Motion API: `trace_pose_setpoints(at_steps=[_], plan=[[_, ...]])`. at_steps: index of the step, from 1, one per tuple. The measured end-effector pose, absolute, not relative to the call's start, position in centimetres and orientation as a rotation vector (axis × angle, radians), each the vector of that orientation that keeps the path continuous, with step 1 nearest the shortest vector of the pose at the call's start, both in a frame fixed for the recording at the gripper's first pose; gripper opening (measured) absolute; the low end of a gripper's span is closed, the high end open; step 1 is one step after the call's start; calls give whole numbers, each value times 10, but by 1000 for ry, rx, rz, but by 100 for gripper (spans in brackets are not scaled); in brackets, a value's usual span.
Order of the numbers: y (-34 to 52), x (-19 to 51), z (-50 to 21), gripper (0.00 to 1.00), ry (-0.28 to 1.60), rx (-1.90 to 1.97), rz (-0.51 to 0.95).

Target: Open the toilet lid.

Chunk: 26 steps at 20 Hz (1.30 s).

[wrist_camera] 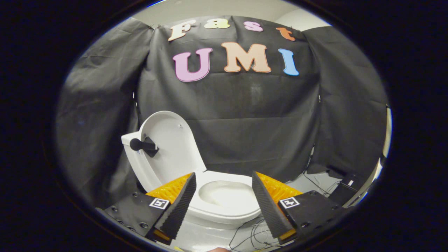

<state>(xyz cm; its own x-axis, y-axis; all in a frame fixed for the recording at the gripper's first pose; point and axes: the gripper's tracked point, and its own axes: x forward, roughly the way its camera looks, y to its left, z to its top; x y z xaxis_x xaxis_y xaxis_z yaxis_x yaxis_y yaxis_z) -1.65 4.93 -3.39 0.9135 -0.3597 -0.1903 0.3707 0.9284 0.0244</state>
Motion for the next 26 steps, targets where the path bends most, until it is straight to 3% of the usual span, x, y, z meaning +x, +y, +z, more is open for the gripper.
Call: trace_pose_setpoints(at_steps=[26], plan=[[18,-48,-50,98,200,129,-479]])
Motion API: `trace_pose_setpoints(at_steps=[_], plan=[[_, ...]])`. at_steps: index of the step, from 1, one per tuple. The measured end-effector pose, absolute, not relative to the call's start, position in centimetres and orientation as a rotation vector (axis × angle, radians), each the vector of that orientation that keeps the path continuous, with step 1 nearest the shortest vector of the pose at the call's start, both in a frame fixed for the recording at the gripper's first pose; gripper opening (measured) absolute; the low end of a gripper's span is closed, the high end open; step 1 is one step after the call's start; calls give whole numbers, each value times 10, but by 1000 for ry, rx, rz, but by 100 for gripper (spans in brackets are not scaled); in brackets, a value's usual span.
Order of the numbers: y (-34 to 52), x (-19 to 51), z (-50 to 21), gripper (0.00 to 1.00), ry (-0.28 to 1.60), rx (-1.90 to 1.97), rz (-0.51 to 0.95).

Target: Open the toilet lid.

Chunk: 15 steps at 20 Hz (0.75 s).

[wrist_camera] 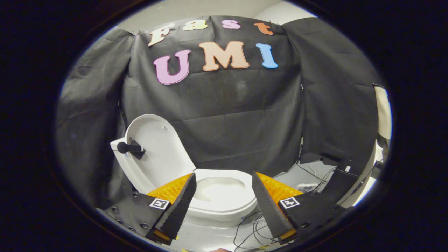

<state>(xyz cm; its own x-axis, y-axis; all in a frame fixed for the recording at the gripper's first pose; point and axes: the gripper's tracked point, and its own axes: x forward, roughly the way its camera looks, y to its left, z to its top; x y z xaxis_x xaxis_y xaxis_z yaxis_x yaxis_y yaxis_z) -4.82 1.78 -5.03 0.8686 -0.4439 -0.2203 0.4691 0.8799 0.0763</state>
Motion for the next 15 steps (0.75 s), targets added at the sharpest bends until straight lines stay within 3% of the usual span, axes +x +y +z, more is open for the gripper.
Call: trace_pose_setpoints(at_steps=[15], plan=[[21,-49,-31,98,268,21,-429]])
